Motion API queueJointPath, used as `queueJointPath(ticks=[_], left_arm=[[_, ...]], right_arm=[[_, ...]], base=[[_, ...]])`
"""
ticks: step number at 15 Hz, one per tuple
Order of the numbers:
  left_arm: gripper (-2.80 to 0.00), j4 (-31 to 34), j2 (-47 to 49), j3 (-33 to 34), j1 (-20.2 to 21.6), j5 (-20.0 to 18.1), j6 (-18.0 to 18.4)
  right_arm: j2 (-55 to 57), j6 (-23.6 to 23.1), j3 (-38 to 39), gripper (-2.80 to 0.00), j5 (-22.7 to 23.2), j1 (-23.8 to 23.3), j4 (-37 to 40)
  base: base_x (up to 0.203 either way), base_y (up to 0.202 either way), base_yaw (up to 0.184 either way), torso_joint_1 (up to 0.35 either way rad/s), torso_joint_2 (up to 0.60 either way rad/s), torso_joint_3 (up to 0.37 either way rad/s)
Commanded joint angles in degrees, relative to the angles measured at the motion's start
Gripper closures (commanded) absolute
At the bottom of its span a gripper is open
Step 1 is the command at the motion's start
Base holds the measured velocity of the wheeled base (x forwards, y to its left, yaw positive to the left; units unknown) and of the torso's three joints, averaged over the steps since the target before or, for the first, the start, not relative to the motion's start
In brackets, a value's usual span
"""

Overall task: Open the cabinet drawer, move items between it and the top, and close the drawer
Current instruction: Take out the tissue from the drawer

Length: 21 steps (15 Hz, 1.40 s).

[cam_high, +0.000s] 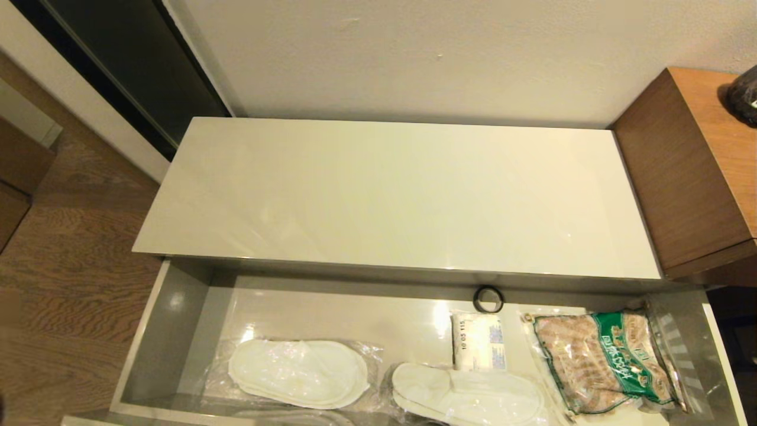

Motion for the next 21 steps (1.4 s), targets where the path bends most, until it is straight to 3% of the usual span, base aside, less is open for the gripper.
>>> queueJointPath(ticks=[1,4,6,7,10,11,14,16,21], left_arm=[[0.00,12.1,-14.7,-5.4,1.9,-0.5,0.4],[0.00,28.7,-29.4,-11.9,10.2,-7.4,5.0],[0.00,37.3,-36.4,-11.8,18.3,-16.5,8.9],[0.00,40.4,-37.7,-11.5,19.8,-19.7,8.5],[0.00,41.3,-40.4,-6.5,15.1,-18.8,5.1],[0.00,41.4,-42.3,-4.5,15.4,-19.0,5.2],[0.00,40.8,-51.9,-0.1,16.1,-21.8,13.9],[0.00,29.0,-53.0,5.4,16.2,-24.3,16.1],[0.00,-19.0,-52.9,31.5,16.3,-27.6,17.4]], right_arm=[[0.0,0.0,0.2,0.00,0.0,0.0,0.0],[0.1,0.0,0.1,0.00,0.0,0.0,0.0],[0.0,0.0,0.1,0.00,0.0,0.0,0.0],[0.0,0.0,0.2,0.00,0.0,0.0,0.0],[0.0,0.0,0.2,0.00,0.0,0.0,0.0],[0.0,0.0,0.2,0.00,0.0,0.0,0.0],[0.0,0.0,0.2,0.00,0.0,0.0,0.0],[0.0,0.0,0.1,0.00,0.0,0.0,0.0],[0.0,0.0,0.2,0.00,0.0,0.0,0.0]], base=[[0.000,0.000,0.000,0.000,0.00,0.000],[0.000,0.000,0.000,0.000,0.00,0.000],[0.000,0.000,0.000,0.000,0.00,0.000],[0.000,0.000,0.000,0.000,0.00,0.000],[0.000,0.000,0.000,0.000,0.00,0.000],[0.000,0.000,0.000,0.000,0.00,0.000],[0.000,0.000,0.000,0.000,0.00,0.000],[0.000,0.000,0.000,0.000,0.00,0.000],[0.000,0.000,0.000,0.000,0.00,0.000]])
